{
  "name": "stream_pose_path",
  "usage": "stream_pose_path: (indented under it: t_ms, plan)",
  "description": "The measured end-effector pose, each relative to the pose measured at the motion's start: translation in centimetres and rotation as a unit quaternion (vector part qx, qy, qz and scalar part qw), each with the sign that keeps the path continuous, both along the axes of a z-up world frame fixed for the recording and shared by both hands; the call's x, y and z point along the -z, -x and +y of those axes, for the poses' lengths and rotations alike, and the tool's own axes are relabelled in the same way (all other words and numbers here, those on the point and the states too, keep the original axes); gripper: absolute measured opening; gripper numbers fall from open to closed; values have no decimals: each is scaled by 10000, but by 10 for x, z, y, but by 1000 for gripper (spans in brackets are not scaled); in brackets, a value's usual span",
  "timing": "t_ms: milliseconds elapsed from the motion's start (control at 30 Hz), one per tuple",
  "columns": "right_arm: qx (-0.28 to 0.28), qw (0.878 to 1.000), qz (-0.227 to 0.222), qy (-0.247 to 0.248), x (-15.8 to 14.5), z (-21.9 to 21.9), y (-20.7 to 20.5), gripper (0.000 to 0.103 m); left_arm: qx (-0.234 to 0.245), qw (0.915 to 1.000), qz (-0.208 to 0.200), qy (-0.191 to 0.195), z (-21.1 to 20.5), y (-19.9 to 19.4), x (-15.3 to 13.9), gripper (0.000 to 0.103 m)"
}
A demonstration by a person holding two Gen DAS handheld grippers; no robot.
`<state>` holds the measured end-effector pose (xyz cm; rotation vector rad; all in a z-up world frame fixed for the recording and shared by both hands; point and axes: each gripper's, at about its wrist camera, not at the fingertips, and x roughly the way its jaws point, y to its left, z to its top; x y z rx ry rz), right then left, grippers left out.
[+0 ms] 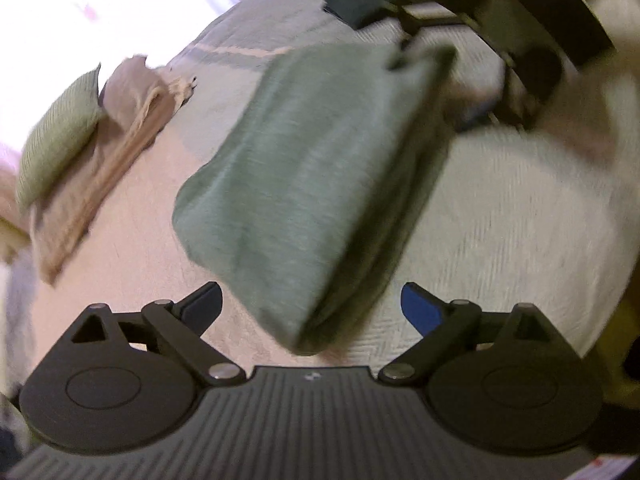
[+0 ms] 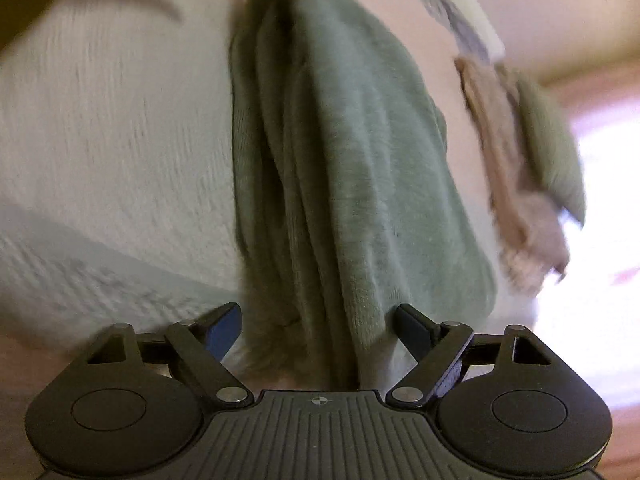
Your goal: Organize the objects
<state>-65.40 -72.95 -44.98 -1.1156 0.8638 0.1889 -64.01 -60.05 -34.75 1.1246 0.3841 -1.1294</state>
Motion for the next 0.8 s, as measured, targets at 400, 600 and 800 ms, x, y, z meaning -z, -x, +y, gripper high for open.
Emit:
stream_pose_path:
  t_ms: [400, 600, 800]
  plan:
    - [604, 9922, 206, -1069, -71, -31, -51, 43, 858, 9782, -1867, -301, -28, 25, 62, 95]
    - [1154, 9758, 466, -1797, -120, -42, -84, 41, 635, 9765, -2032, -341, -41, 14, 56, 89]
    - [1204, 9731, 543, -1889, -128, -38, -76, 41, 794, 9799, -1762, -498, -37, 7, 39, 48]
